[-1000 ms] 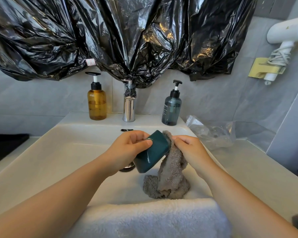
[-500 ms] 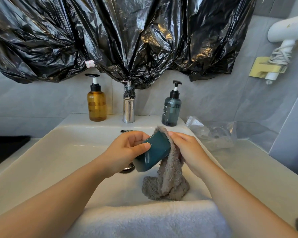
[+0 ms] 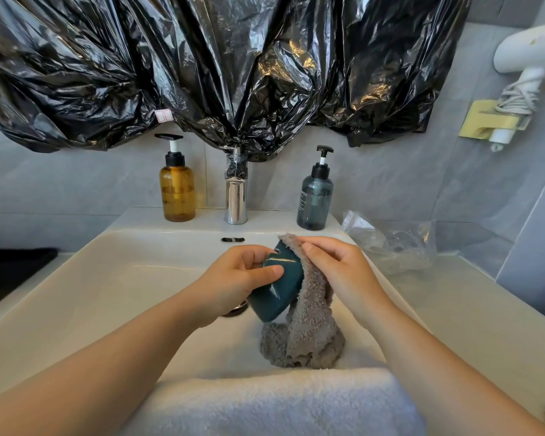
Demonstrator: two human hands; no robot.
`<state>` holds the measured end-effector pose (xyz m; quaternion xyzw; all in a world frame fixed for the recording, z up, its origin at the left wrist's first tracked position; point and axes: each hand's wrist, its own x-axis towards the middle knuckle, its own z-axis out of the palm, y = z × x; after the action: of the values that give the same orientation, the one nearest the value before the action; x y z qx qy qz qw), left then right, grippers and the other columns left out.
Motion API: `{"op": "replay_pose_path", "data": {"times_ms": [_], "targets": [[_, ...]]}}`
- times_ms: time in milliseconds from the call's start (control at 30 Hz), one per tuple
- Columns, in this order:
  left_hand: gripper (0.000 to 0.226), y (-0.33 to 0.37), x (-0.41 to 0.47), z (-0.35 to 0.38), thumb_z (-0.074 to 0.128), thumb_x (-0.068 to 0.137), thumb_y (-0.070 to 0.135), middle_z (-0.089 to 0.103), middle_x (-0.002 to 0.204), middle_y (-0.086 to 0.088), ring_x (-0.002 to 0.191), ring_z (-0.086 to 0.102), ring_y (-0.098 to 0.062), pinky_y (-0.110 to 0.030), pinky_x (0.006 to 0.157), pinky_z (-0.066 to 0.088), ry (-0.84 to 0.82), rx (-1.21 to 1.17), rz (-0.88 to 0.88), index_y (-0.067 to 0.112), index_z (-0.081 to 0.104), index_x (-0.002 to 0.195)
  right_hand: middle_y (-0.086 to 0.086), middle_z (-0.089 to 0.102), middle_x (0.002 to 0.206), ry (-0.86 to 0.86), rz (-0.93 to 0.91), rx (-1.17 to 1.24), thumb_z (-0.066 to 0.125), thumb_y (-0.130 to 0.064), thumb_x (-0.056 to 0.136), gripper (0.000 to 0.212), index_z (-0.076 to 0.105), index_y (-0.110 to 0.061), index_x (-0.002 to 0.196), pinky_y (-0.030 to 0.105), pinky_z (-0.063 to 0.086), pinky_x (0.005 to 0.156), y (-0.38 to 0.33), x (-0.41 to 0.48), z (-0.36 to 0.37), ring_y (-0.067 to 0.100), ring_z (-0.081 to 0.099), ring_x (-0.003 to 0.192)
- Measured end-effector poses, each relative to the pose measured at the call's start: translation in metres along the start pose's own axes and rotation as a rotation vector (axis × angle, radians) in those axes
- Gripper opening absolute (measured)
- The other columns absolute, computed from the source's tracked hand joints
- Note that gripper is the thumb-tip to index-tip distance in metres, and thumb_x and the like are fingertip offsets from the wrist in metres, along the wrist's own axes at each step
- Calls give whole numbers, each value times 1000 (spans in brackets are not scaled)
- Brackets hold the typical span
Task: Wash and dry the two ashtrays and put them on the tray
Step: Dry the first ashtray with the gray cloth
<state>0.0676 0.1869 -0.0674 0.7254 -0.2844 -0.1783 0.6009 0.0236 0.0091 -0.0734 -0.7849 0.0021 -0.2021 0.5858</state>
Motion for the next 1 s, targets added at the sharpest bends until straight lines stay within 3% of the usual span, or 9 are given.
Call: {"op": "replay_pose_path", "data": {"times_ms": [100, 200, 267, 333, 500, 633, 767, 867, 1000], "targets": [[17, 0, 0, -2, 56, 94, 11, 74, 100, -9, 93, 69, -25, -31, 79, 54, 30, 28, 14, 10, 65, 108, -10, 72, 100, 97, -40, -112, 54, -19, 98, 23, 73, -21, 109, 8, 47, 69, 4, 0, -4, 5, 65, 94], [17, 1, 1, -2, 56, 94, 12, 75, 100, -6, 96, 69, -24, -33, 85, 54, 49, 99, 23, 12, 67, 107, -11, 71, 109, 97, -151, -195, 59, -21, 94, 22, 73, -22, 112, 17, 47, 87, 3, -3, 0, 4, 62, 104], [18, 1, 2, -1, 56, 94, 14, 74, 101, -3, 97, 68, -21, -34, 90, 53, 56, 172, 42, 14, 68, 108, -14, 64, 121, 50, -260, -296, 63, -26, 91, 28, 69, -24, 119, 14, 40, 97, 0, -6, 7, -2, 55, 114], [19, 1, 2, 0, 57, 94, 16, 74, 103, -2, 99, 67, -20, -36, 93, 52, 56, 220, 65, 14, 69, 108, -15, 61, 124, 31, -299, -373, 64, -28, 91, 31, 67, -25, 122, 10, 35, 98, -3, -5, 14, -4, 51, 116], [15, -2, 0, 0, 60, 93, 16, 75, 95, -8, 92, 68, -24, -38, 87, 54, 74, 265, 51, 9, 69, 101, -10, 68, 120, 76, -249, -324, 64, -25, 92, 27, 69, -22, 118, 9, 43, 94, -1, 1, 13, -3, 58, 109], [14, -1, 0, -1, 60, 92, 16, 75, 94, -7, 92, 69, -24, -37, 86, 54, 89, 257, 48, 9, 69, 100, -8, 68, 122, 83, -180, -281, 63, -25, 92, 29, 68, -21, 120, 32, 52, 97, 1, -6, 6, 4, 61, 112], [16, 3, 0, -3, 59, 93, 19, 75, 95, -5, 93, 69, -22, -38, 88, 56, 107, 258, 67, 11, 69, 102, -13, 61, 131, -19, -280, -352, 67, -22, 89, 31, 67, -27, 119, 18, 39, 105, -2, -8, 8, -1, 52, 121], [14, 3, -2, -3, 58, 93, 17, 75, 95, -5, 93, 69, -22, -41, 88, 56, 103, 255, 63, 12, 68, 101, -11, 66, 124, 42, -260, -328, 62, -24, 93, 27, 68, -27, 119, 21, 45, 99, 0, -2, 11, 1, 57, 116], [12, 4, -4, -4, 57, 94, 13, 75, 92, -2, 90, 70, -20, -35, 85, 57, 103, 186, 62, 14, 68, 98, -8, 74, 98, 102, -98, -170, 58, -20, 96, 20, 76, -21, 104, 22, 51, 78, 7, 0, -2, 6, 66, 93]]}}
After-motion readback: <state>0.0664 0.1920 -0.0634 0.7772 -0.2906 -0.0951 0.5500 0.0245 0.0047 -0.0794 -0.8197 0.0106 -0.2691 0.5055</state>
